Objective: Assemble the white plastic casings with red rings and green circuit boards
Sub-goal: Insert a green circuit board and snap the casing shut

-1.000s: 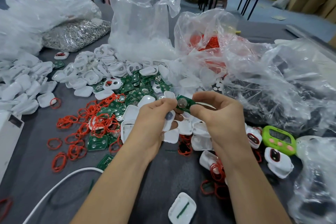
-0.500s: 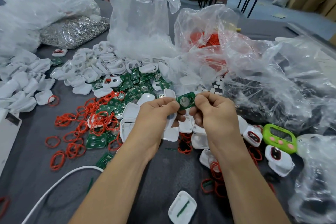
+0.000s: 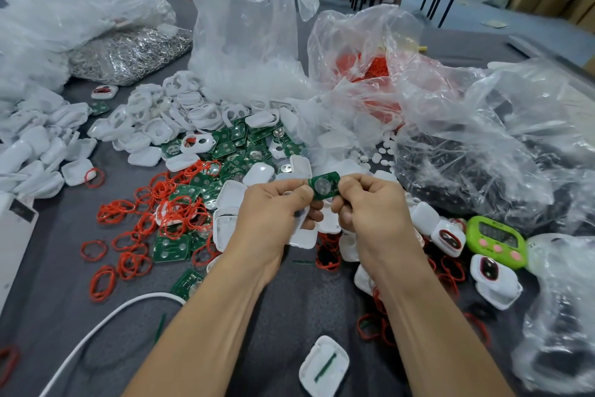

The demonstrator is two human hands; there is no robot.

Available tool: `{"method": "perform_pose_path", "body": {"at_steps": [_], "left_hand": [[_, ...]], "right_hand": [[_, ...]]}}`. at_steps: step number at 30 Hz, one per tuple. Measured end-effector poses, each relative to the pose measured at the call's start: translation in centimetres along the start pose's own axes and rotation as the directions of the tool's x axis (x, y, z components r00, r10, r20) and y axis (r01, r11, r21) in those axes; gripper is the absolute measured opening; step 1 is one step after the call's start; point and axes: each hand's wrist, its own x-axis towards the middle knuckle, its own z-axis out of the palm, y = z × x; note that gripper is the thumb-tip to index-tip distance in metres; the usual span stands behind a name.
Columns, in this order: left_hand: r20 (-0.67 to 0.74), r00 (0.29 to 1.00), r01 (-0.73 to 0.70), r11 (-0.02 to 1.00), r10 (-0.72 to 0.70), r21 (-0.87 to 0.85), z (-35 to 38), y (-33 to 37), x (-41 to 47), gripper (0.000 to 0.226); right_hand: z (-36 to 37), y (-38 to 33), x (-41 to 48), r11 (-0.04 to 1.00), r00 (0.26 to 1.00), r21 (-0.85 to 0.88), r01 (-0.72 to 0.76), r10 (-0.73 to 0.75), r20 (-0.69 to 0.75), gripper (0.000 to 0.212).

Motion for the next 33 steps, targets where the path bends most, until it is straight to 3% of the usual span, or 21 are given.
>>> {"method": "perform_pose_path", "body": {"at_steps": [5, 10, 15, 18, 21, 24, 29, 33], "left_hand": [[-0.005, 1.000, 0.006, 1.000, -0.006, -0.007, -0.1, -0.2, 0.1, 0.021], [0.001, 1.000, 0.023, 1.000, -0.023, -0.007, -0.2, -0.4, 0.1, 0.045], [-0.025, 0.999, 0.047, 0.998, -0.047, -0.029, -0.2, -0.3, 0.1, 0.021], [-0.034, 0.998, 0.049, 0.999, -0.050, -0.023, -0.3, -0.5, 0.2, 0.019], [-0.029, 0.999, 0.020, 1.000, -0.020, 0.006, -0.2, -0.6, 0.3, 0.023], [0.003, 1.000, -0.022, 0.995, 0.021, 0.101, 0.1, -0.6, 0.2, 0.022], [-0.014, 0.998, -0.053, 0.986, 0.056, 0.156, 0.0, -0.7, 0.1, 0.014], [-0.030, 0.996, -0.077, 0.976, 0.085, 0.204, 0.1, -0.5, 0.0, 0.020]], "right_hand": [[0.0, 0.2, 0.0, 1.000, 1.000, -0.004, -0.021, 0.021, -0.007, 0.039], [0.1, 0.2, -0.1, 0.998, 0.998, 0.021, -0.056, 0.056, -0.002, 0.036], [0.2, 0.3, -0.2, 0.994, 0.995, 0.043, -0.101, 0.101, -0.001, 0.038], [0.2, 0.4, -0.4, 0.993, 0.994, 0.037, -0.112, 0.112, 0.003, 0.039], [0.0, 0.3, -0.2, 0.993, 0.999, -0.112, -0.031, 0.027, -0.036, 0.041], [-0.1, -0.1, -0.1, 0.950, 0.992, -0.296, 0.102, -0.118, -0.035, 0.022], [-0.3, 0.0, -0.3, 0.944, 0.984, -0.278, 0.179, -0.168, 0.062, 0.021], [-0.9, -0.3, -0.2, 0.865, 0.960, -0.417, 0.279, -0.266, 0.091, 0.025]]}}
